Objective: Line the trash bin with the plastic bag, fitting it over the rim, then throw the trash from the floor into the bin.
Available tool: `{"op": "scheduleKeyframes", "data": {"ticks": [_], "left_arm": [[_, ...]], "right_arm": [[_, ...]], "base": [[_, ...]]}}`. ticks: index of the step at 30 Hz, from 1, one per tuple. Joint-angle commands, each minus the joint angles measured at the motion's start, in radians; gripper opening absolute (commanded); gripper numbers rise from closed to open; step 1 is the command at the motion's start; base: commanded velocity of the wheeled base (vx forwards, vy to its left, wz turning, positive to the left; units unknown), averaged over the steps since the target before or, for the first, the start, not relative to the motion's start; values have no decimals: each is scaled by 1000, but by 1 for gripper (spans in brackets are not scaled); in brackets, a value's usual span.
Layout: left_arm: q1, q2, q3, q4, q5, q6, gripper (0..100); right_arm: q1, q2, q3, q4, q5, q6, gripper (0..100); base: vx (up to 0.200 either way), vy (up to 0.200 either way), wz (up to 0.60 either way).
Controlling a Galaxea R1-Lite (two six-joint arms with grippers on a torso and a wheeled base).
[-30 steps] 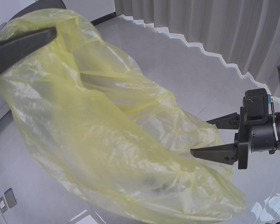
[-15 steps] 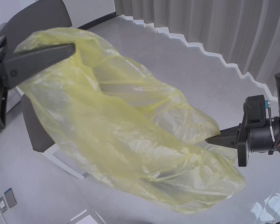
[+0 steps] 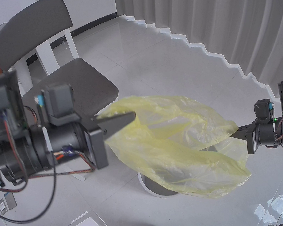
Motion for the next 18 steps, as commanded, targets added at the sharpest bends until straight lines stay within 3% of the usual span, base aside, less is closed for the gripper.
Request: {"op": "scheduleKeyframes", "data": {"ticks": [1,11,18], "left_arm": [[-21,117,94,-40,13,-95,0],[-66,275,104,-215,21,-206,0],[-75,389,74,-223,21,-241,0]], "right_arm": [[-78,117,10,-51,-2,-23,0],[-116,372,21,-284,3,-46,0],[-119,470,8,-298,6,-69,0]], "base": [[0,0,0],[0,0,0],[0,0,0]]}}
